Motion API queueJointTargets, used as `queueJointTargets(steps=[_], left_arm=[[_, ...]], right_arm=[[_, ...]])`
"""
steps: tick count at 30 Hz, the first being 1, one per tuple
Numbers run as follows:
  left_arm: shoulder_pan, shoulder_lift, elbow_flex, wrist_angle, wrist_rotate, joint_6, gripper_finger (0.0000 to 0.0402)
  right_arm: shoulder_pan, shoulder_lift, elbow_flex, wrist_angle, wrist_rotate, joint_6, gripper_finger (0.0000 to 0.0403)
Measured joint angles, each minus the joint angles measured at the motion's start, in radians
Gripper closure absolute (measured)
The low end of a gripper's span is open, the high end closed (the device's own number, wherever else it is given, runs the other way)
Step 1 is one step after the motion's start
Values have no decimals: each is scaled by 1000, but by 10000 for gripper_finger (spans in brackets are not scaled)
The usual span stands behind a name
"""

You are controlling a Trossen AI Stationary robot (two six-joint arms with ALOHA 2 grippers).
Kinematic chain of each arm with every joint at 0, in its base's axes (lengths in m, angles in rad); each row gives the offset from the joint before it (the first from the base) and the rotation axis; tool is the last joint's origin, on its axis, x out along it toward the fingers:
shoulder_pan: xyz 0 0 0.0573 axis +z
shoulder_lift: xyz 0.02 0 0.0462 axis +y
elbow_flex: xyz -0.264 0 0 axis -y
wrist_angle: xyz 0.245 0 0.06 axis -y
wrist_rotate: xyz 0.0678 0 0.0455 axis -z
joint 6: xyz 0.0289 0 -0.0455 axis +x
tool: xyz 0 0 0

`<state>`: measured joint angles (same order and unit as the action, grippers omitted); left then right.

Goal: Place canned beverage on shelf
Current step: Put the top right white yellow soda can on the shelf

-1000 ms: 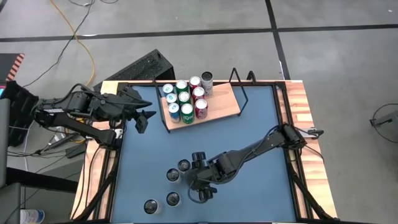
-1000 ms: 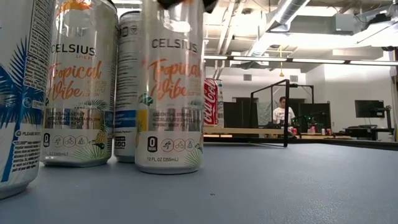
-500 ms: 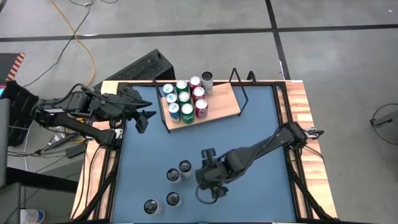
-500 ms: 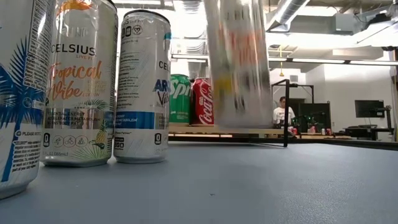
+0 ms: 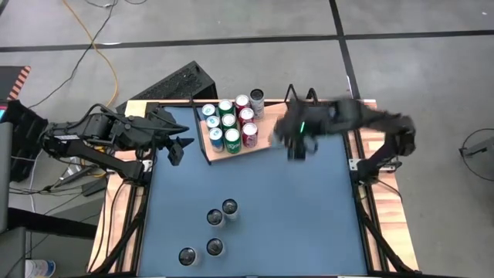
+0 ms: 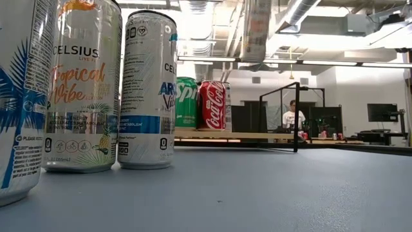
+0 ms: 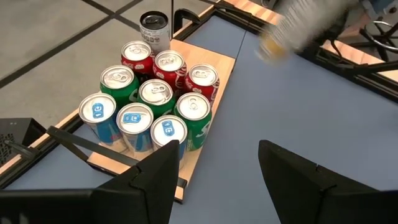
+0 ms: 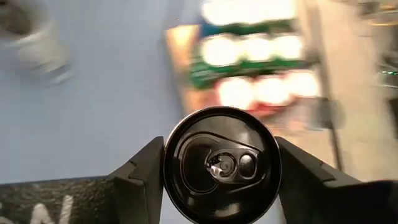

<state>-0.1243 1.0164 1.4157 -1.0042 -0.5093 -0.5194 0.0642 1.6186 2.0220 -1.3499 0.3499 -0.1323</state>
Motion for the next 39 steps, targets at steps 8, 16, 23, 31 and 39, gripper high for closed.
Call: queueJointTargets(steps=[8, 16, 23, 31, 39], left_arm=[[0, 0, 0, 8, -4, 31, 196], [0, 0, 0, 12, -17, 63, 196], [0, 0, 0, 30, -130, 59, 196], [0, 0, 0, 35, -260, 43, 196], [0, 0, 0, 38, -266, 18, 196]], right_arm=[[-401, -54, 0, 145, -137, -201, 180], [-592, 78, -2, 181, -261, -454, 179], [-759, 177, -2, 247, -441, -581, 178], [-879, 205, 0, 273, -662, -623, 178], [-914, 204, -82, 278, -666, -640, 178]])
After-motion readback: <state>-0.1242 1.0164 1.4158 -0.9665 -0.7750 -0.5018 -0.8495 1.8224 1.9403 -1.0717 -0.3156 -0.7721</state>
